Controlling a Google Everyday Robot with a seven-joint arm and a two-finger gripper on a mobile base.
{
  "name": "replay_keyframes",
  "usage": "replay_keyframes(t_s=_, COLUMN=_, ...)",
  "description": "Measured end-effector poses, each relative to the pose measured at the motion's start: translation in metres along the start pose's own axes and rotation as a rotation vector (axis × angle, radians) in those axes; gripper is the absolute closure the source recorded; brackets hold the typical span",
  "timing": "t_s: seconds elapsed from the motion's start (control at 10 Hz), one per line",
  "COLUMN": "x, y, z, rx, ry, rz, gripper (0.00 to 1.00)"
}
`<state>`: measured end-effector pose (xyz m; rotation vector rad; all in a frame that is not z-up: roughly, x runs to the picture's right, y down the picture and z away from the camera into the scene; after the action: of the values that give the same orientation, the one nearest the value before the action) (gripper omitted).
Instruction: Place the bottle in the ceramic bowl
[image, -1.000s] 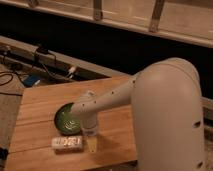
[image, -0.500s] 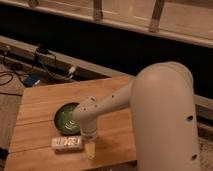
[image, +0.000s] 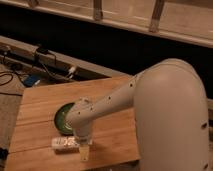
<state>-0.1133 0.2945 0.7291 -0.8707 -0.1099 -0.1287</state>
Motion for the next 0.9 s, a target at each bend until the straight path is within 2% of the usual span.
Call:
replay_keyframes(t_s=0.7, x=-0.019, y=-0.014, z=0.013, rx=0.019, ry=-0.041, rz=-0.025, gripper=0.21)
replay_keyframes(t_s=0.8, x=-0.021, y=-0.018, z=0.015, rx=0.024, ry=-0.048, rz=-0.029, gripper=0.29)
replay_keyframes(t_s=0.9, x=-0.023, y=-0.020, z=0.018, rx=0.027, ry=-0.054, rz=-0.034, gripper=0.41)
